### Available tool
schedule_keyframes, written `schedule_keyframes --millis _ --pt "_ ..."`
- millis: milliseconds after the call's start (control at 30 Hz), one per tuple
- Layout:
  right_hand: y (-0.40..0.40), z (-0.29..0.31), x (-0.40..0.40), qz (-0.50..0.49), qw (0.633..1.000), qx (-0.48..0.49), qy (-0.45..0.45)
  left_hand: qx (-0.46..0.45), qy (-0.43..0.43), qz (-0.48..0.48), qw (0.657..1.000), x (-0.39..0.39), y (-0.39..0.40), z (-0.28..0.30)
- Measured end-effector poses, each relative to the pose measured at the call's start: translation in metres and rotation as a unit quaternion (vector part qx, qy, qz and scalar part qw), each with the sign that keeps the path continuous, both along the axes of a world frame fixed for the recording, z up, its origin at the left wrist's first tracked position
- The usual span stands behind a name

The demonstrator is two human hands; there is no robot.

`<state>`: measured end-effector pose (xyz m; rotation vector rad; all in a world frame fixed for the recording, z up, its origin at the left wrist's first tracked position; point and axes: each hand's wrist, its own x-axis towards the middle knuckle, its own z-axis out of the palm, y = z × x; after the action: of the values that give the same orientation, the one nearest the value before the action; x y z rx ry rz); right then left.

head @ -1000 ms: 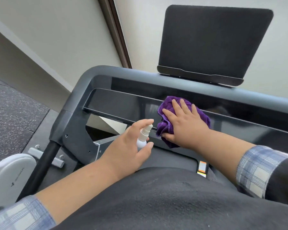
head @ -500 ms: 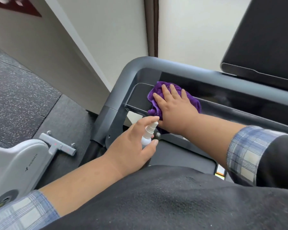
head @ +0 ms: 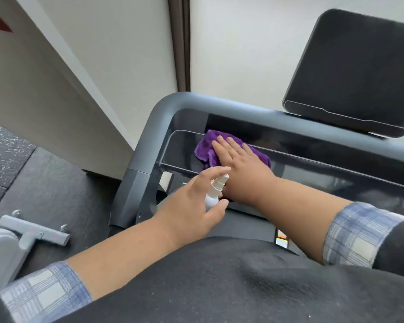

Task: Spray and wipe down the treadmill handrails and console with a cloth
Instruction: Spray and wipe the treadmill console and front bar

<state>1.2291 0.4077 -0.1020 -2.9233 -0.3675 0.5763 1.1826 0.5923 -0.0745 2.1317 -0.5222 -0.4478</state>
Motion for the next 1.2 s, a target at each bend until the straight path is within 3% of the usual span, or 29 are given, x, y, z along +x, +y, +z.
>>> schedule_keyframes --millis 200,500,933,1200 --pt "-0.005 -0.005 -0.006 -0.040 0.999 -0.009 -0.015 -0.016 -0.003 0.016 1.000 0.006 0.006 -0.005" --pt "0.080 -0.005 0.041 0.074 0.996 -0.044 -0.023 0.033 0.027 0.126 0.991 -0.018 0.047 -0.008" --pt "0.097 0.005 0.022 0.182 0.976 -0.120 0.007 0.035 -0.021 0.096 0.995 -0.018 0.048 0.016" --pt "0.086 0.001 0.005 0.177 0.983 -0.040 -0.022 0.053 -0.044 0.261 0.963 -0.031 0.091 0.032"
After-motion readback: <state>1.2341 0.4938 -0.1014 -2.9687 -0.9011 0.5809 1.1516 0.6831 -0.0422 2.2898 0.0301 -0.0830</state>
